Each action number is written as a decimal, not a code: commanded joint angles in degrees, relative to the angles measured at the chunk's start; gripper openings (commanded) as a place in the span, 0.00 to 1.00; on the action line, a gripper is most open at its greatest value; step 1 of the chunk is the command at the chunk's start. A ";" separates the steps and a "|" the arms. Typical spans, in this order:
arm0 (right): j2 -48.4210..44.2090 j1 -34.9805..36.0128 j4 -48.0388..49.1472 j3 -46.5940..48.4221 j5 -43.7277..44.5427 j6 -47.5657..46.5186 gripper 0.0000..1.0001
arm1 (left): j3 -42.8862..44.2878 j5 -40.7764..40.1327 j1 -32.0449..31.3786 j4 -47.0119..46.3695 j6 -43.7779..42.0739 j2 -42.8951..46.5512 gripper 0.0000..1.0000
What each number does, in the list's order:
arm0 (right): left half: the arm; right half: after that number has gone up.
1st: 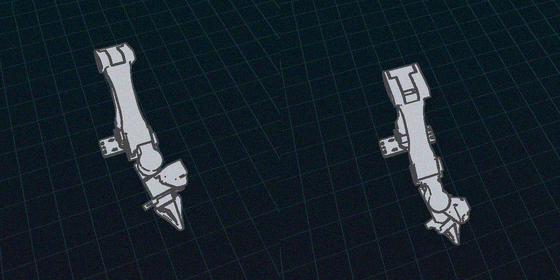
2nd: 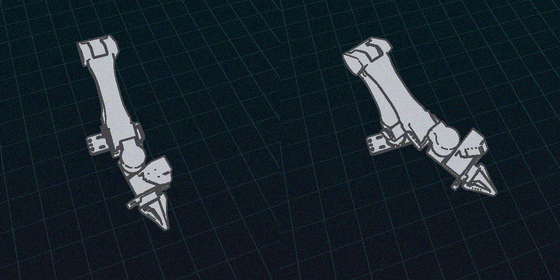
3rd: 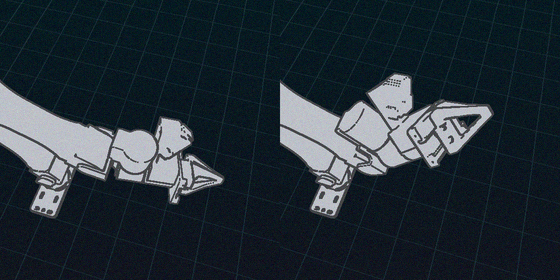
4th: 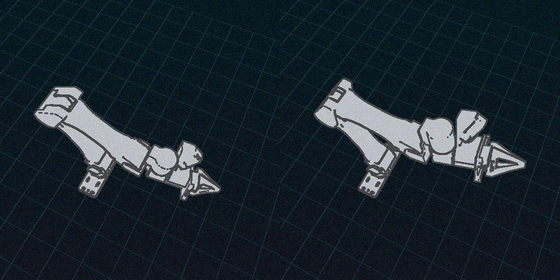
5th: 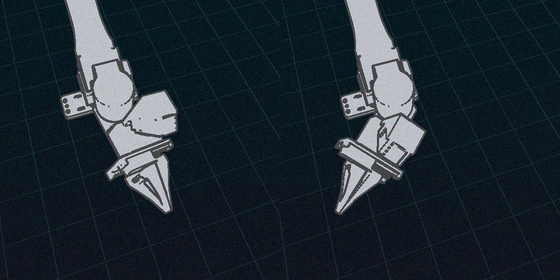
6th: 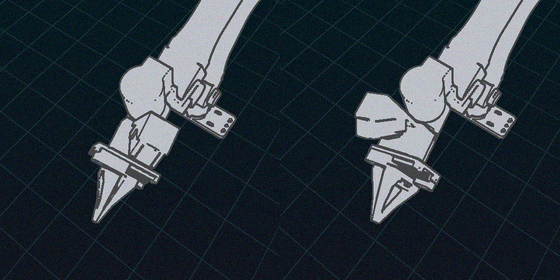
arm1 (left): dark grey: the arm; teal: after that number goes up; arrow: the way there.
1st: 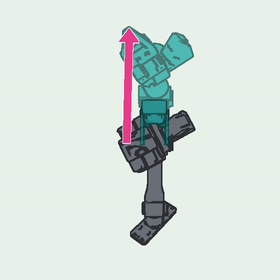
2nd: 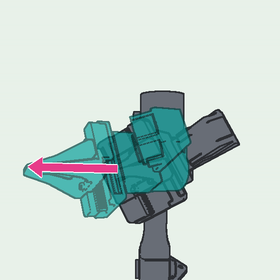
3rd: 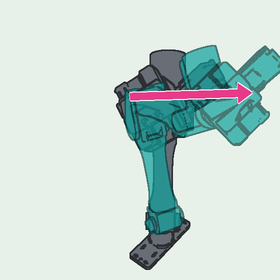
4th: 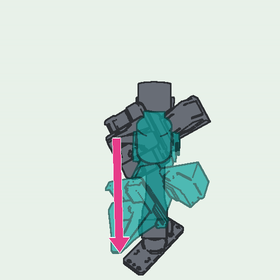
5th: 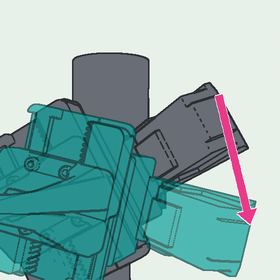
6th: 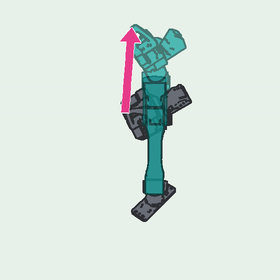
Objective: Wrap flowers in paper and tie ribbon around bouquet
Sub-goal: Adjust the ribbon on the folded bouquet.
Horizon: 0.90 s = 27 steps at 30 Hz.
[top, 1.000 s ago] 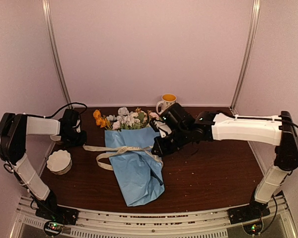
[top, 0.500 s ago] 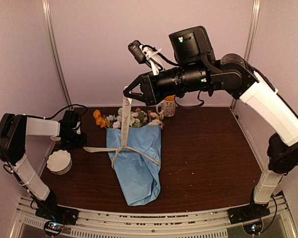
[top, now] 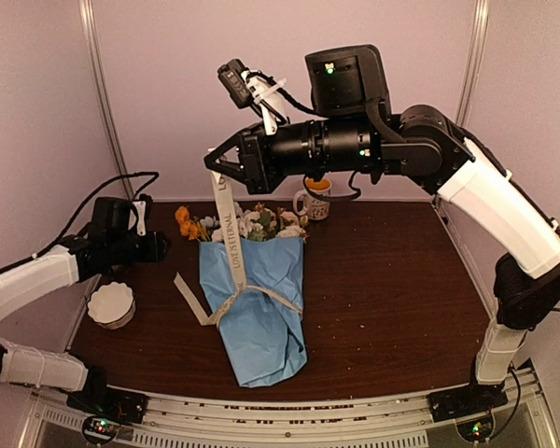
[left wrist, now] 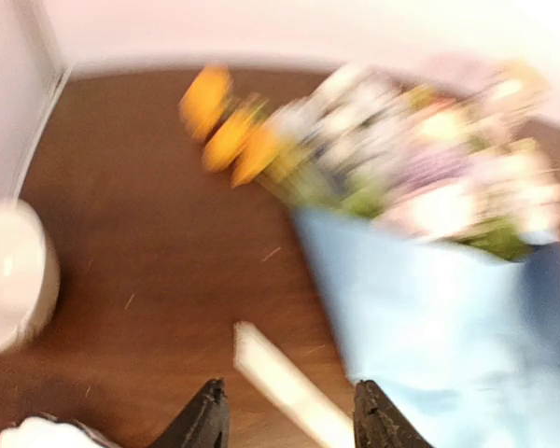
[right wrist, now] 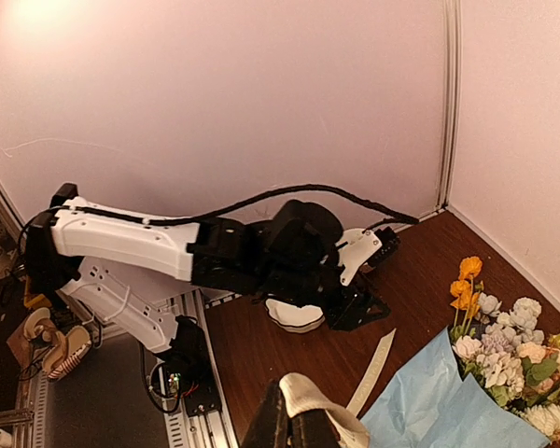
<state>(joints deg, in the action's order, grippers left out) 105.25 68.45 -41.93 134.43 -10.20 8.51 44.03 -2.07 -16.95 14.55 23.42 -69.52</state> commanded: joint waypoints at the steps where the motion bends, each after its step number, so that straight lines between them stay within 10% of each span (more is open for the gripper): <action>1: 0.67 -0.05 3.80 0.79 0.53 0.13 0.00 | -2.78 2.65 -10.79 -13.79 -8.75 14.81 0.45; 7: 0.05 -0.33 5.93 -0.75 0.45 1.10 0.00 | -1.81 23.04 -23.11 -21.03 -18.73 22.82 0.69; 16: -2.18 -1.25 8.17 -5.94 -3.20 2.92 0.00 | 6.18 23.57 -29.37 -22.51 -22.07 12.47 0.74; 18: -3.02 -1.52 9.31 -7.96 -3.98 3.31 0.00 | 7.60 22.34 -29.55 -22.29 -22.53 11.48 0.66; 23: -4.63 -2.82 10.77 -11.91 -7.34 4.39 0.00 | 9.60 23.38 -29.70 -21.97 -21.84 9.72 0.00; 27: -9.91 -5.95 16.51 -22.94 -10.07 6.60 0.02 | 8.09 21.95 -29.64 -22.50 -21.37 10.50 0.00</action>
<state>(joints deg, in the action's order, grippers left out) 101.86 65.54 -32.10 119.81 -16.45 12.34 51.79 20.03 -46.26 -4.86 1.91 -59.68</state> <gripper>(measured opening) 0.002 0.009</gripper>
